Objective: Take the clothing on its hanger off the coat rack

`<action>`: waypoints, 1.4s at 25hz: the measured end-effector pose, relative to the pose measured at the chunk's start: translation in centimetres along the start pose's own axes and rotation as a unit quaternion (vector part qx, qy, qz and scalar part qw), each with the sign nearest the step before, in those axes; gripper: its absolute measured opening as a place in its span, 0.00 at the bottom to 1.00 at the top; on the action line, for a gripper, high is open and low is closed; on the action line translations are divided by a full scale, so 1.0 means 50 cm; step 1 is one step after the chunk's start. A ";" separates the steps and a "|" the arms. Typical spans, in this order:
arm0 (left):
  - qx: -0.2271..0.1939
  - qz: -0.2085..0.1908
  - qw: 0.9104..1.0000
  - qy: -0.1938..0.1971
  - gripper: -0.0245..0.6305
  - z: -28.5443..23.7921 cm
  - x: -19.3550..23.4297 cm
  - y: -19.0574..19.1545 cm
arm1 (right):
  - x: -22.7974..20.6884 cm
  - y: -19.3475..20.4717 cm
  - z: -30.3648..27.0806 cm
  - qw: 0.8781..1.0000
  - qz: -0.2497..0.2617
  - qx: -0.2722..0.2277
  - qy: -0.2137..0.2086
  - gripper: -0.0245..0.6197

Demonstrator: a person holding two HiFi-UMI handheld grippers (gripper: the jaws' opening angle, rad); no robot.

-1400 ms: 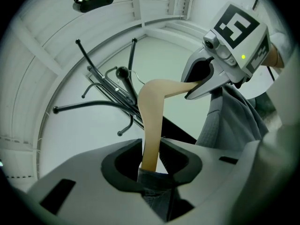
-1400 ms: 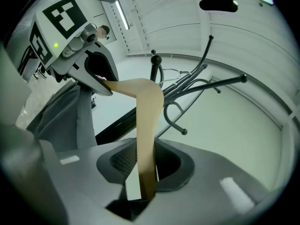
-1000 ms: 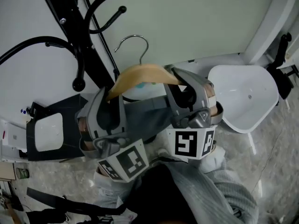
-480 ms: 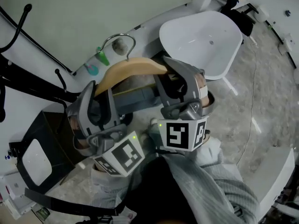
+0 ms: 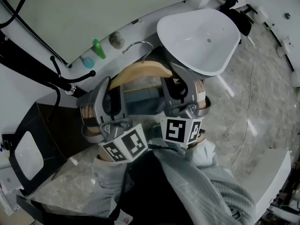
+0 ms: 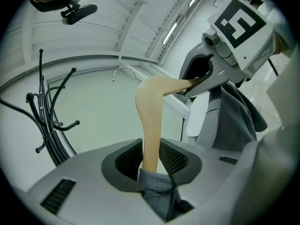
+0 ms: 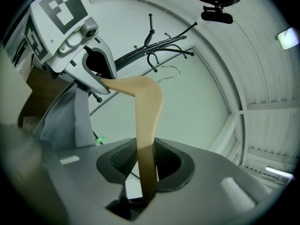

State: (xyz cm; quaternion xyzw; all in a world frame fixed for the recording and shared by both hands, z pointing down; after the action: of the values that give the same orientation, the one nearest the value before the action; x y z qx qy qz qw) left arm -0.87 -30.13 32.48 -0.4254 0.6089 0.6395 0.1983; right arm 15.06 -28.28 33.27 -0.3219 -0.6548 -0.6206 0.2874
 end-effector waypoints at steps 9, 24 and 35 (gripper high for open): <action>0.018 -0.012 1.000 -0.011 0.21 0.028 -0.017 0.031 | 0.043 0.005 0.008 1.000 -0.010 -0.013 -0.022 0.18; 0.042 -0.015 0.998 -0.034 0.21 0.040 0.025 0.064 | 0.063 -0.043 -0.020 0.998 0.001 -0.047 -0.043 0.17; 0.045 -0.015 0.998 -0.038 0.21 0.047 0.031 0.078 | 0.072 -0.060 -0.018 0.998 0.011 -0.058 -0.035 0.17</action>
State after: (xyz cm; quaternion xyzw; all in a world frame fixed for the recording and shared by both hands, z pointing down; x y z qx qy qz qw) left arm -5.49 -29.00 33.39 -0.4001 0.6225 0.6245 0.2498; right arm 10.45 -29.02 34.26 -0.3663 -0.6238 -0.6429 0.2517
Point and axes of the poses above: the fingertips, and each gripper's own axes: z backward along the fingers, x to its left, y out of its underside, the point moved 8 cm from there along z, backward along the fingers, and after that the axes turned 5 degrees about x, right-handed, at the moved point
